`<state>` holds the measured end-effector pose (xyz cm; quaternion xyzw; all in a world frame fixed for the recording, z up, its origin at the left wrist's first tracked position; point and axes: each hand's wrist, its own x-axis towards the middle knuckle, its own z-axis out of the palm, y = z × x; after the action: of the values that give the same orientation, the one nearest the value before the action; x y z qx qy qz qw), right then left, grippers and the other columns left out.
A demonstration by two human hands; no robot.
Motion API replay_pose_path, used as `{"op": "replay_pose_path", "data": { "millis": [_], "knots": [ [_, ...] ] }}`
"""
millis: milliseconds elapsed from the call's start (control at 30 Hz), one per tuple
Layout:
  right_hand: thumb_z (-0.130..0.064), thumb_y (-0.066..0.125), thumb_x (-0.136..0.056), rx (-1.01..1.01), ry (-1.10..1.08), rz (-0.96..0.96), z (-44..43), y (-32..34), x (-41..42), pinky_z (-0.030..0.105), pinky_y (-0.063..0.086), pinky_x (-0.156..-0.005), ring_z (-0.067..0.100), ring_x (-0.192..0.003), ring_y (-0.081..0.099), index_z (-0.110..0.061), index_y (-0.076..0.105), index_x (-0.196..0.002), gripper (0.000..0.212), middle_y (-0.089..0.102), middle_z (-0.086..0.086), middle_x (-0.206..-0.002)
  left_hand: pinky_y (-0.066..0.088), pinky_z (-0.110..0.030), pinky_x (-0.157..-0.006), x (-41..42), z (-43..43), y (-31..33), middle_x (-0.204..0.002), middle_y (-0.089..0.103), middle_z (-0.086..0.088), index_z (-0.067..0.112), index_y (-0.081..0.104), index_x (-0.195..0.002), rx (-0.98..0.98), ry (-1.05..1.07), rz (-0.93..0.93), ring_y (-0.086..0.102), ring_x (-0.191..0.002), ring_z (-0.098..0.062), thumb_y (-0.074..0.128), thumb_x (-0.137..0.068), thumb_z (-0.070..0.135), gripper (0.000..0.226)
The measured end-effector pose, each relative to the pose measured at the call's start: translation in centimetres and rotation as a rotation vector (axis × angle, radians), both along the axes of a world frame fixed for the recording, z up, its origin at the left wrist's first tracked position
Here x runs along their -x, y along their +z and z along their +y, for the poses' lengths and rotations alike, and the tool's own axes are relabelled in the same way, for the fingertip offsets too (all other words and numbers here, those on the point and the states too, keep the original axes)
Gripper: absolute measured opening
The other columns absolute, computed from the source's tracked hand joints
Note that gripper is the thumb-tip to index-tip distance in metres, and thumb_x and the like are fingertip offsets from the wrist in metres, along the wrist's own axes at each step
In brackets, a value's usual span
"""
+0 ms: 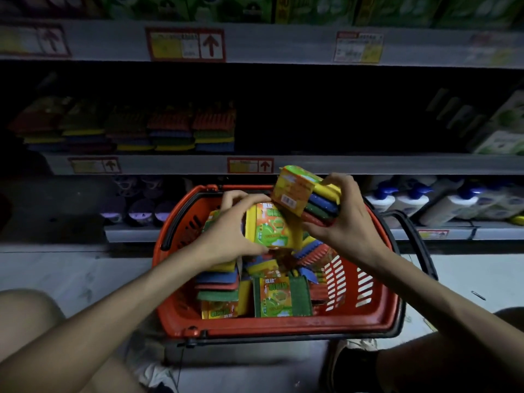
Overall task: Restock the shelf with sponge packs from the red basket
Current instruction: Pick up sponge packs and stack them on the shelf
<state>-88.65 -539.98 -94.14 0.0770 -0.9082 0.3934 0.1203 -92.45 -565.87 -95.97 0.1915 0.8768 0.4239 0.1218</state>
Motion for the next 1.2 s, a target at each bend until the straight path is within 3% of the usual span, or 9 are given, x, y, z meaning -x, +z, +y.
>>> {"op": "replay_pose_path", "data": {
  "millis": [133,300,400,533,667,733,867,1033,1200],
  "knots": [
    [-0.052,0.081,-0.074,0.14,0.043,-0.064,-1.5,0.3,-0.9,0.032,0.056,-0.086,0.018,-0.115,0.051,-0.033,0.042,-0.117,0.061,0.041,-0.003,-0.124,0.05,-0.034,-0.098,0.7,-0.7,0.9,-0.138,0.051,0.008,0.046,0.052,-0.128,-0.225,0.037,-0.065,0.056,-0.121,-0.012,0.093,-0.071,0.022,0.074],
    [-0.061,0.063,-0.084,0.472,-0.096,-0.175,-3.0,0.8,-0.9,0.03,0.053,-0.084,0.012,-0.108,0.052,-0.027,0.052,-0.101,0.04,0.044,0.001,-0.118,0.047,-0.052,-0.109,1.1,-1.1,0.4,-0.144,0.05,0.01,0.048,0.044,-0.137,-0.312,0.062,-0.139,0.056,-0.13,-0.022,0.094,-0.059,0.036,0.093],
    [-0.057,0.08,-0.078,0.614,-0.171,-0.251,-2.4,1.7,-0.3,0.045,0.059,-0.09,0.023,-0.115,0.059,-0.033,0.049,-0.124,0.061,0.05,0.007,-0.128,0.047,-0.049,-0.111,1.2,-1.0,0.3,-0.145,0.043,0.015,0.051,0.037,-0.141,-0.373,0.116,-0.238,0.053,-0.133,-0.021,0.096,-0.052,0.042,0.108],
    [-0.039,0.084,-0.064,0.842,-0.129,-0.493,-1.4,3.3,0.3,0.035,0.063,-0.072,0.025,-0.107,0.069,-0.034,0.03,-0.155,0.106,0.054,0.003,-0.133,0.053,-0.034,-0.1,1.6,-0.8,0.3,-0.146,0.047,0.007,0.042,0.039,-0.145,-0.5,0.247,-0.369,0.056,-0.127,-0.015,0.101,-0.053,0.032,0.111],
    [-0.032,0.086,-0.076,0.979,0.005,-0.652,-1.6,4.5,0.6,0.034,0.062,-0.069,0.024,-0.097,0.076,-0.022,0.051,-0.14,0.074,0.069,0.01,-0.126,0.056,-0.025,-0.084,1.8,0.3,0.9,-0.126,0.069,-0.006,0.019,0.06,-0.129,-0.715,0.4,-0.509,0.066,-0.114,-0.022,0.097,-0.057,0.022,0.082],
    [-0.032,0.084,-0.077,1.019,-0.01,-0.63,-2.0,4.6,0.6,0.035,0.062,-0.066,0.023,-0.092,0.077,-0.028,0.047,-0.14,0.073,0.067,0.011,-0.125,0.056,-0.028,-0.085,1.7,0.7,1.2,-0.108,0.078,-0.005,0.012,0.069,-0.117,-0.816,0.428,-0.554,0.071,-0.106,-0.023,0.092,-0.062,0.023,0.06],
    [-0.031,0.087,-0.075,1.015,-0.006,-0.561,-2.6,5.2,0.4,0.037,0.061,-0.066,0.023,-0.093,0.077,-0.035,0.038,-0.141,0.082,0.061,0.009,-0.129,0.05,-0.052,-0.107,1.2,1.5,1.7,-0.122,0.074,-0.011,0.014,0.065,-0.133,-0.919,0.451,-0.725,0.069,-0.118,-0.03,0.092,-0.071,0.039,0.072],
    [-0.031,0.086,-0.078,1.021,0.003,-0.514,-2.7,5.9,-0.1,0.038,0.062,-0.069,0.022,-0.096,0.076,-0.038,0.038,-0.14,0.079,0.062,0.007,-0.129,0.051,-0.061,-0.102,0.1,2.1,3.1,-0.133,0.069,-0.011,0.019,0.05,-0.147,-0.884,0.346,-0.795,0.067,-0.12,-0.034,0.1,-0.053,0.039,0.109],
    [-0.044,0.058,-0.097,1.091,-0.042,-0.481,-1.8,6.9,0.3,0.043,0.064,-0.067,0.022,-0.089,0.077,-0.039,0.047,-0.134,0.039,0.067,0.009,-0.122,0.053,-0.058,-0.1,-0.5,3.3,5.1,-0.116,0.076,-0.013,0.018,0.064,-0.129,-0.864,0.345,-0.735,0.071,-0.11,-0.032,0.091,-0.067,0.018,0.067]
  ]
}}
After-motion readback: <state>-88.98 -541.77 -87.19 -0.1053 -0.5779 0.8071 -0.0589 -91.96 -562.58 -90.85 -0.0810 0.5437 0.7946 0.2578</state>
